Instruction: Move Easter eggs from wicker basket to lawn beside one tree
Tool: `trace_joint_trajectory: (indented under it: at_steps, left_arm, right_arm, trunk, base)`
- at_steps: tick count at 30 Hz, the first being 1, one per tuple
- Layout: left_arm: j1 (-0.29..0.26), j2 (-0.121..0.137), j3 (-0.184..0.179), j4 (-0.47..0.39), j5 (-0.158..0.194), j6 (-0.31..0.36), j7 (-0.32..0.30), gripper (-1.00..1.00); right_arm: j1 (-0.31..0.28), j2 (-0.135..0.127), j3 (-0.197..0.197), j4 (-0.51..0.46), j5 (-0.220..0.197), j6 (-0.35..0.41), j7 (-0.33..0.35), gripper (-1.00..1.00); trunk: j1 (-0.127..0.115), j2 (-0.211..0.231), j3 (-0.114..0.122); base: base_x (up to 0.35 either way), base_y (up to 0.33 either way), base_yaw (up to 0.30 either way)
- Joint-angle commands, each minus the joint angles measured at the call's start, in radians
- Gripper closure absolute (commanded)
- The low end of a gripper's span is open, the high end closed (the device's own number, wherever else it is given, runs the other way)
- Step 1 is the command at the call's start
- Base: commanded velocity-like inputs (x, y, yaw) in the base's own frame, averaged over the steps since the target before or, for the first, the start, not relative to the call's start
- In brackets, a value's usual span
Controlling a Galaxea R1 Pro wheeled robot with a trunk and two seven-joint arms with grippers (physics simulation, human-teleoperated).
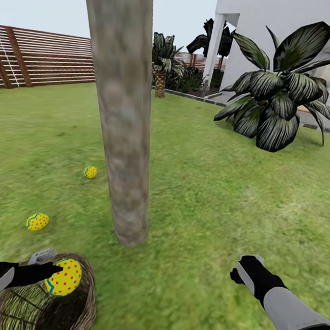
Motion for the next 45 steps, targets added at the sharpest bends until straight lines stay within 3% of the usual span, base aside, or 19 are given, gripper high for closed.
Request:
trace_joint_trajectory:
  at_steps: [1,3,9,24,28,32,45]
  left_arm:
    - [0.000,-0.001,0.007,-0.001,-0.002,0.009,-0.004,1.00]
    - [0.000,-0.003,0.007,-0.001,-0.002,0.009,-0.005,1.00]
    - [0.000,-0.005,0.006,0.000,-0.004,0.009,-0.003,1.00]
    - [0.000,-0.003,0.007,-0.001,-0.002,0.010,-0.003,1.00]
    - [0.000,-0.008,0.006,0.001,-0.002,0.010,-0.002,1.00]
    - [0.000,-0.032,0.007,0.002,-0.003,0.010,-0.001,1.00]
    - [0.000,-0.036,0.008,0.031,-0.001,0.010,-0.003,1.00]
  right_arm:
    - [0.000,0.000,0.007,-0.002,-0.011,-0.013,-0.007,-1.00]
    - [0.000,0.003,0.008,-0.002,-0.011,-0.060,-0.007,-1.00]
    - [0.000,0.046,0.009,0.009,0.001,-0.070,-0.009,-1.00]
    - [0.000,0.052,0.011,0.039,0.004,-0.069,-0.008,-1.00]
    - [0.000,0.058,0.011,0.046,0.004,-0.070,-0.008,-1.00]
    - [0.000,0.064,0.011,0.046,0.004,-0.071,-0.008,-1.00]
    - [0.000,0.071,0.011,0.047,0.004,-0.071,-0.008,-1.00]
  trunk:
    - [-0.004,0.007,0.002]
    - [-0.012,0.021,0.009]
    - [-0.035,0.063,0.027]
    - [-0.092,0.168,0.074]
    - [-0.092,0.168,0.074]
    - [-0.092,0.168,0.074]
    - [-0.092,0.168,0.074]
  base:
    - [0.000,0.000,0.000]
    - [0.000,0.000,0.000]
    - [0.000,0.000,0.000]
    - [0.000,0.000,0.000]
    - [0.000,0.000,0.000]
    - [0.000,0.000,0.000]
    - [-0.189,0.000,0.000]
